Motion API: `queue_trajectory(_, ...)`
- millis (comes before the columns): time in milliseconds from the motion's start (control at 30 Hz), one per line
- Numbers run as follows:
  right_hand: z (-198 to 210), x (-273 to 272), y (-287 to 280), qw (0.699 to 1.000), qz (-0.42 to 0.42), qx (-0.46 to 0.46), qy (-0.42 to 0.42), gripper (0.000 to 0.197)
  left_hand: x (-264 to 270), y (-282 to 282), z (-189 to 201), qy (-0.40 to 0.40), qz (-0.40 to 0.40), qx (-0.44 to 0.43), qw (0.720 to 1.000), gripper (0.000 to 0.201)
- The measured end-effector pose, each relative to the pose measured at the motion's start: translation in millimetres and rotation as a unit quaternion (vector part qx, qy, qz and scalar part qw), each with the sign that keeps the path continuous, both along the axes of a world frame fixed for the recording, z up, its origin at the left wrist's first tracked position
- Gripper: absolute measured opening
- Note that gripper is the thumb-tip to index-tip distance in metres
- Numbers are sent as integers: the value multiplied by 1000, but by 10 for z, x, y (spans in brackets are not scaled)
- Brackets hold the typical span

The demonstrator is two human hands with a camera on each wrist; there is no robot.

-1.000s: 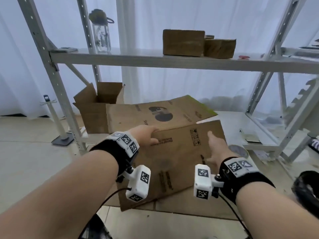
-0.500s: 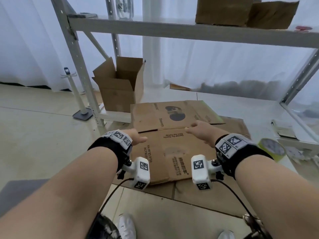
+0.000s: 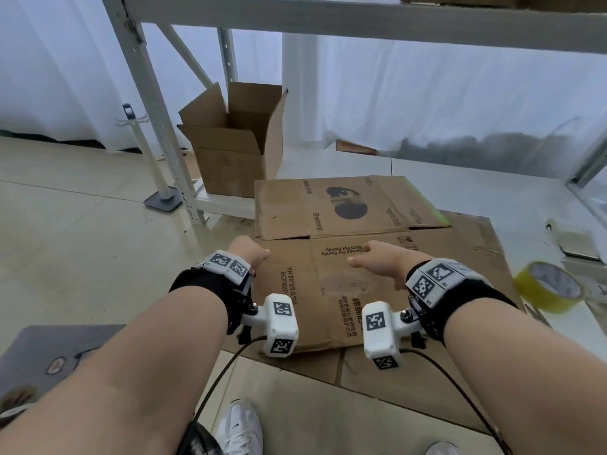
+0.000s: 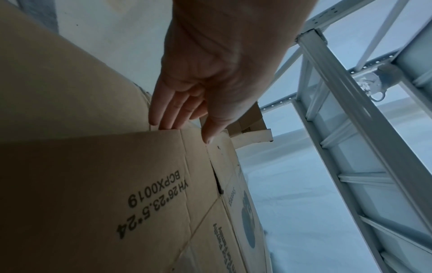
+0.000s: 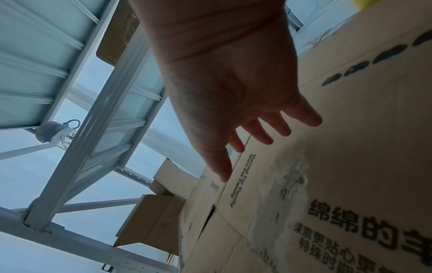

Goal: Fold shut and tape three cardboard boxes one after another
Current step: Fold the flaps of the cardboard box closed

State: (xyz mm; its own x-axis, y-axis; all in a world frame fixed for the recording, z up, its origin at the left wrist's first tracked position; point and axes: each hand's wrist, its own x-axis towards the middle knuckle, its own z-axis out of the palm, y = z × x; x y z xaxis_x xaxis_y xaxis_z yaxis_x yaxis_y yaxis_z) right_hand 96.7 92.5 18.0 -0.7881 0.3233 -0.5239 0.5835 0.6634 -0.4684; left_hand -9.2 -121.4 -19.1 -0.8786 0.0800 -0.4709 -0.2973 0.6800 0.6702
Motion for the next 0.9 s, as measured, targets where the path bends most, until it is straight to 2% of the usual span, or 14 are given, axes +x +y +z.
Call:
queue_trajectory(133,42,44,44,1000,6,-3,5,73,3,0,45,-10,62,56,996,22)
queue_trajectory(200,88,79,65,1000,11,-23,18,72,30,8,70,-16,55,77,995,18)
queue_trajectory(300,197,158,62,997,30,-65,38,73,126,77,139,-68,28,126,989,9)
queue_trajectory(400,387,253,17,989,86,-66,100,76,154,191,333,-21,38,199,979,14)
queue_trajectory(500,655,386,-60,972,186,-44,140,90,126,300,728,40,40,255,965,10)
queue_trajectory(600,949,511,-109,951,248,61,176,108,146,422,1251,99,54,332,936,13)
queue_trajectory(700,1289,680,-75,931,220,138,257,109,164,556,1790,161,34,363,917,21)
queue_trajectory(767,1494,799,-59,914,210,170,304,106,236,627,2174,173,22,413,894,11)
queue_trajectory(833,1674,892,-66,892,186,169,375,100,326,706,2529,201,-2,436,877,8)
queue_trajectory(900,1858,963,-95,865,150,153,455,89,424,761,2791,212,-22,453,866,17)
